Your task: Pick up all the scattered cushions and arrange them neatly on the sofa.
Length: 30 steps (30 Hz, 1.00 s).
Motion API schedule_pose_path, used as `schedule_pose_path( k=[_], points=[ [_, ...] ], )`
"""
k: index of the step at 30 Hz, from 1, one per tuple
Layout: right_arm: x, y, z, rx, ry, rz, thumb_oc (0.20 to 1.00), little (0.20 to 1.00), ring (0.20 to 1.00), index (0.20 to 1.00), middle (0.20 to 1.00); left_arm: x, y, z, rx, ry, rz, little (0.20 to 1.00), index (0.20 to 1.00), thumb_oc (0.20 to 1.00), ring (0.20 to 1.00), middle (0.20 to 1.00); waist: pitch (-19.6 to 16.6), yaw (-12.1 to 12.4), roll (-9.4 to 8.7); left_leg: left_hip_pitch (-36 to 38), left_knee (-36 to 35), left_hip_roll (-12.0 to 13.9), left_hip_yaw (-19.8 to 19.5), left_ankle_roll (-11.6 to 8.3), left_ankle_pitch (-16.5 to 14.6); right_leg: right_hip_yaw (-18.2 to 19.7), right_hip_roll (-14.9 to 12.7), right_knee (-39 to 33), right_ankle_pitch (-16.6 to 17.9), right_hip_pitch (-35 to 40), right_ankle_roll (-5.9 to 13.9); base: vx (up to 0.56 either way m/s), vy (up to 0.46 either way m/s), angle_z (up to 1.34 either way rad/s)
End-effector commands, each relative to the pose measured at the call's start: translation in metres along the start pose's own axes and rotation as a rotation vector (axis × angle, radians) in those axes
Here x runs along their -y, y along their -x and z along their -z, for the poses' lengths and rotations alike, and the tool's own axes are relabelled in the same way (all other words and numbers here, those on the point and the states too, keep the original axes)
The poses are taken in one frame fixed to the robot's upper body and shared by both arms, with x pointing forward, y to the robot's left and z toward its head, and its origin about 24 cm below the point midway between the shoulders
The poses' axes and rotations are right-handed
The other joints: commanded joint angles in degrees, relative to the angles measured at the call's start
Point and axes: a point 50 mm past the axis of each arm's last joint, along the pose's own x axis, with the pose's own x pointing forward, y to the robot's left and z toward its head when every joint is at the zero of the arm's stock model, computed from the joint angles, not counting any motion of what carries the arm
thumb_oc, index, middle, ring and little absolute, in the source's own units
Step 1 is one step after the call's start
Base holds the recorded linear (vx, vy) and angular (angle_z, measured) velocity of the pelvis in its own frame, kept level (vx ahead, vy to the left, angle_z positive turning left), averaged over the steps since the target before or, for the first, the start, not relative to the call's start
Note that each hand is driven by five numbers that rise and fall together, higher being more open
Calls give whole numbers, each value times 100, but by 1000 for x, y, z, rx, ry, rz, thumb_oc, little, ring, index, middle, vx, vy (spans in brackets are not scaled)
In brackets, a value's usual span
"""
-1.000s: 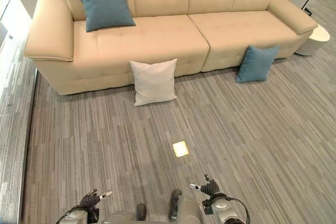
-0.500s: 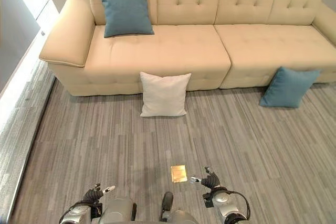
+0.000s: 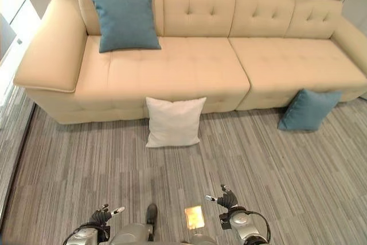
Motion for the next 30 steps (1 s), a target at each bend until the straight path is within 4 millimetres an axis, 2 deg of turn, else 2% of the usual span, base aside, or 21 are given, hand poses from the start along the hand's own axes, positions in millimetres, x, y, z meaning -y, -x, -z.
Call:
schedule_pose_path(
  k=[1, 4, 6, 11, 15, 17, 18, 19, 20, 21, 23, 24, 25, 26, 29, 30],
  points=[
    [3, -3, -18, 81, -2, 3, 1000, 1000, 1000, 1000, 1000, 3, 1, 4, -5, -27, 1, 1000, 1000, 1000, 1000, 1000, 114, 88, 91, -68, 716, 41, -306, -390, -627, 23, 9, -1210, 1399, -102, 50, 242, 129, 15],
    [3, -4, -24, 102, 19, -7, 1000, 1000, 1000, 1000, 1000, 1, 1, 5, -8, -35, 2, 1000, 1000, 1000, 1000, 1000, 132, 4, 114, 189, 543, 15, -401, -419, -697, -41, 49, -1811, 1419, -312, -7, 239, 29, -12],
    [2, -5, -31, 130, 16, -10, 1000, 1000, 1000, 1000, 1000, 2, 1, 3, 0, -34, 6, 1000, 1000, 1000, 1000, 1000, 190, -96, 76, 326, 582, -32, -533, -469, -831, 104, 117, -2622, 1505, -484, -1, 246, -35, 3],
    [2, -4, -35, 151, 29, -20, 1000, 1000, 1000, 1000, 1000, 3, 1, 5, -6, -27, 0, 1000, 1000, 1000, 1000, 1000, 230, -215, 49, 502, 605, -43, -695, -542, -952, 310, 236, -3050, 1721, -614, 62, 181, -57, 18],
    [5, -2, -24, 115, 40, -12, 1000, 1000, 1000, 1000, 1000, 8, 2, 9, -16, -21, 9, 1000, 1000, 1000, 1000, 1000, 74, -248, 35, 613, 554, 13, -812, -677, -998, 307, 329, -3266, 1683, -359, -35, 221, -105, 34],
    [7, -1, -23, 121, 21, -7, 1000, 1000, 1000, 1000, 1000, 10, 2, 6, -5, -10, 15, 1000, 1000, 1000, 1000, 1000, 37, -286, 38, 543, 867, 109, -800, -853, -985, 129, 342, -3293, 1585, -234, -119, 161, -113, 40],
    [7, -1, -23, 121, 21, -7, 1000, 1000, 1000, 1000, 1000, 10, 2, 6, -5, -10, 15, 1000, 1000, 1000, 1000, 1000, 36, -287, 38, 542, 868, 109, -801, -853, -986, 128, 341, -3294, 1585, -234, -119, 129, -130, 50],
    [9, 0, -20, 112, 10, 1, 1000, 1000, 1000, 1000, 1000, 14, 0, -1, 10, -9, 23, 1000, 1000, 1000, 1000, 1000, 68, -310, 0, 297, 1461, 279, -538, -1068, -769, -49, 337, -3354, 1483, -41, -227, 78, -92, 44],
    [9, 0, -20, 112, 10, 1, 1000, 1000, 1000, 1000, 1000, 14, 0, -1, 10, -9, 23, 1000, 1000, 1000, 1000, 1000, 68, -310, 0, 297, 1461, 279, -538, -1068, -769, -49, 337, -3354, 1483, -41, -227, 174, -240, 56],
    [10, -1, -23, 122, -12, 8, 1000, 1000, 1000, 1000, 1000, 18, -1, -12, 42, 1, 35, 1000, 1000, 1000, 1000, 1000, 239, -160, -120, -261, 2308, 409, -410, -1153, -528, -172, 368, -3448, 1319, 283, -387, 141, -170, 43],
    [10, -1, -22, 121, -15, 8, 1000, 1000, 1000, 1000, 1000, 18, -2, -13, 44, 4, 36, 1000, 1000, 1000, 1000, 1000, 280, -109, -136, -390, 2233, 372, -434, -1123, -563, -175, 388, -3468, 1259, 350, -405, 149, -104, 38],
    [11, -1, -22, 120, -24, 11, 1000, 1000, 1000, 1000, 1000, 18, -2, -11, 37, -1, 34, 1000, 1000, 1000, 1000, 1000, 283, -83, -169, -552, 1893, 351, -373, -1038, -696, -226, 391, -3500, 1169, 434, -383, 112, -16, 22],
    [11, -1, -22, 120, -24, 11, 1000, 1000, 1000, 1000, 1000, 18, -2, -11, 37, -1, 34, 1000, 1000, 1000, 1000, 1000, 287, -82, -170, -544, 1890, 349, -372, -1037, -697, -225, 390, -3501, 1167, 440, -381, 184, 3, 24],
    [11, 0, -20, 115, -26, 15, 1000, 1000, 1000, 1000, 1000, 17, -1, -9, 29, -10, 34, 1000, 1000, 1000, 1000, 1000, 256, -94, -158, -567, 1559, 358, -317, -1013, -678, -250, 409, -3526, 1124, 464, -364, 148, 38, 23],
    [11, 1, -19, 112, -37, 16, 1000, 1000, 1000, 1000, 1000, 15, 0, -3, 15, -21, 29, 1000, 1000, 1000, 1000, 1000, 200, -40, -87, -832, 949, 371, -313, -1006, -251, -159, 525, -3512, 940, 603, -356, 211, 77, 19],
    [11, 0, -19, 114, -36, 15, 1000, 1000, 1000, 1000, 1000, 14, 0, -2, 12, -16, 26, 1000, 1000, 1000, 1000, 1000, 204, -3, -90, -892, 961, 361, -355, -1026, -184, -117, 540, -3465, 896, 631, -359, 205, 97, -2]
  ],
)
